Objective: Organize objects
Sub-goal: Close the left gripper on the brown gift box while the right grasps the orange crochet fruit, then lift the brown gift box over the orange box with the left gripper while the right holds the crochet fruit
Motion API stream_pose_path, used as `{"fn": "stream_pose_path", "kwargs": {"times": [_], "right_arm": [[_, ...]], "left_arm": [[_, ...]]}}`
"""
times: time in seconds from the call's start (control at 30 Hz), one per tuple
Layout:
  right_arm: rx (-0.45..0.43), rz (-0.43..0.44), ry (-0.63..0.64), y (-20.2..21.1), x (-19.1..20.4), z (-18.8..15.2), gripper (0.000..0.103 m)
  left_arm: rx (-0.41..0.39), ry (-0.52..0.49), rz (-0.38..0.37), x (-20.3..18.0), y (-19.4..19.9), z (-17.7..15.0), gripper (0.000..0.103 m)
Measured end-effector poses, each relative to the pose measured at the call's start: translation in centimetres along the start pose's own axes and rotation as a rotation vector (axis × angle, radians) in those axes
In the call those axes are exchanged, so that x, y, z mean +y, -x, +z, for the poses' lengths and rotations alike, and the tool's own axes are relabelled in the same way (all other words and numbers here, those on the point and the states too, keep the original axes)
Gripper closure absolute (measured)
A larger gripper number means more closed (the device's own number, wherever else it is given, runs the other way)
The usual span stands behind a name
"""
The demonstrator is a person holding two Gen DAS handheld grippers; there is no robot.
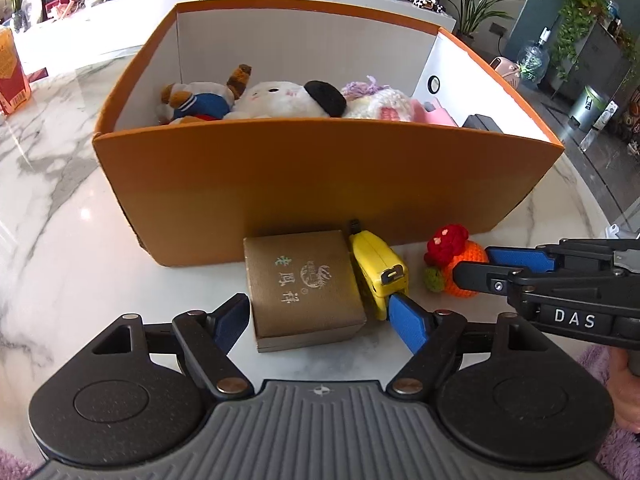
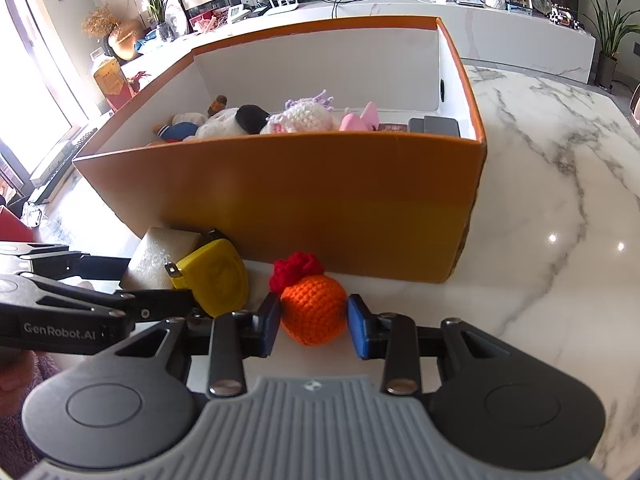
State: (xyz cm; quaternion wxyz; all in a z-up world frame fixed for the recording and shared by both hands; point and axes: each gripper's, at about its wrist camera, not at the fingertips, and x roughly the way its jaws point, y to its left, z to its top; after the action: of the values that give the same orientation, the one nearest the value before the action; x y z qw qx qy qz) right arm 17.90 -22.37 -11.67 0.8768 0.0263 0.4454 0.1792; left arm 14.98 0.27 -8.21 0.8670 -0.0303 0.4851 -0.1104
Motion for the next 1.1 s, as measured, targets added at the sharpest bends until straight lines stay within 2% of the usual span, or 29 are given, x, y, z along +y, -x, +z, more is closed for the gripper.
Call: {"fn": "stream_pose_path", "kwargs": {"times": [0.07,0.17,0.27,0.6,0.7,0.93,1.1], "right_arm": [[0.002,0.000,-0.001,-0.1,0.0,0.0,0.065],[0.010,-0.004,0.000,-0.3,0.1,0.0,0.065],[0.012,-0.004,-0.004,-0.3,0.1,0.0,0.065],[0.013,-0.005,0.000,-0.4,0.1,-0.1,0.064],[0.007,-0.009,-0.006,-0.5,0.1,-0.1,0.064],[0.002,-0.006,-0.005,-0.6,0.2,0.1,0.065],[-0.012,-0.006,-0.006,-0.2,0.2,0.0,0.066]], "left_arm": [[0.005,-0.028,0.015,-0.2,0.1,-0.1,0.013],[0.026,-0.079,0.090,-0.6,0.1,-0.4,0.022],[0.027,-0.067,0.100,-0.3,0.4,-0.6,0.026],[-0.019,-0.045,0.132,-0.5,-0.2,0.0,0.027],[-0.013,-0.032,0.115,-0.4,-0.8,0.3,0.032],[0.001,-0.017,0.117,0.1,-0.3,-0.2,0.033],[0.000,-0.011,0.090,0.3,1.3,-0.3,0.033]]}}
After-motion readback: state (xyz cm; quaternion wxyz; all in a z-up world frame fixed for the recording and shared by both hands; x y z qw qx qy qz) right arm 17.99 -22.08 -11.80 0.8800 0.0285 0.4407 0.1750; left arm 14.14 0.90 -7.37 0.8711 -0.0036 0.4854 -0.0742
